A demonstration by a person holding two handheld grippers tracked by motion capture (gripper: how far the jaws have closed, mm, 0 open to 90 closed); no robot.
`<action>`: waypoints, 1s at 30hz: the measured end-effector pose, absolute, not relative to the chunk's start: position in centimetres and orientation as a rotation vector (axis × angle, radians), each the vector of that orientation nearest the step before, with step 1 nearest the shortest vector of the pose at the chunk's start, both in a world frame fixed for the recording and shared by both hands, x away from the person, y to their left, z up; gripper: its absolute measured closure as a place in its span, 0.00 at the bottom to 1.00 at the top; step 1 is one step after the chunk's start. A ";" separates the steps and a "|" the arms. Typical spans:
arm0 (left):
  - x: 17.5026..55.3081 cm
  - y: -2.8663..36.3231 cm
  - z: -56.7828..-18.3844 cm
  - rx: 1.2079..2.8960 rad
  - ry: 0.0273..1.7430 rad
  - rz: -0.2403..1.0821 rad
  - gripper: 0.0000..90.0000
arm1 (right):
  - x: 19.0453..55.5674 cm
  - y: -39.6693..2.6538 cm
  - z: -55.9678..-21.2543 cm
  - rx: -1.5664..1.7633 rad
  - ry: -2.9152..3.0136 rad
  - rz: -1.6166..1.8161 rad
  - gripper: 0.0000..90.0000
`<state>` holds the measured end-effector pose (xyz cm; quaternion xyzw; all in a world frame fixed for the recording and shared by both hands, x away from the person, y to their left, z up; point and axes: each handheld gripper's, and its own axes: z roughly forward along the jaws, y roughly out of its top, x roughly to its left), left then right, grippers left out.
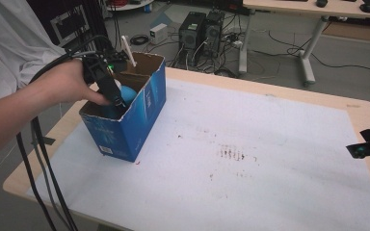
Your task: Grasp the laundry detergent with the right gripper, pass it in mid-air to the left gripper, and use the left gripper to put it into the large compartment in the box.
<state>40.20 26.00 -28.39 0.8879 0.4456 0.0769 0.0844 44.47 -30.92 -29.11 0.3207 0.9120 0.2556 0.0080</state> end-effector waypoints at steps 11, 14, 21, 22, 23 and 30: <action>40.2 26.0 -28.4 2.648 1.331 0.224 0.42 | 44.4 -30.8 -29.3 1.001 2.859 0.795 0.24; 40.3 26.0 -28.4 2.650 1.329 0.223 0.42 | 44.4 -30.8 -29.4 0.999 2.860 0.796 0.24; 40.3 26.0 -28.4 2.652 1.328 0.220 0.42 | 44.4 -30.8 -29.4 1.001 2.859 0.800 0.24; 40.3 26.0 -28.4 2.654 1.328 0.220 0.42 | 44.4 -30.9 -29.4 1.003 2.859 0.801 0.24; 40.3 26.0 -28.4 2.652 1.329 0.218 0.42 | 44.4 -30.9 -29.4 1.003 2.858 0.802 0.24; 40.2 25.9 -28.3 2.669 1.312 0.217 0.38 | 44.4 -30.9 -29.4 1.002 2.860 0.806 0.24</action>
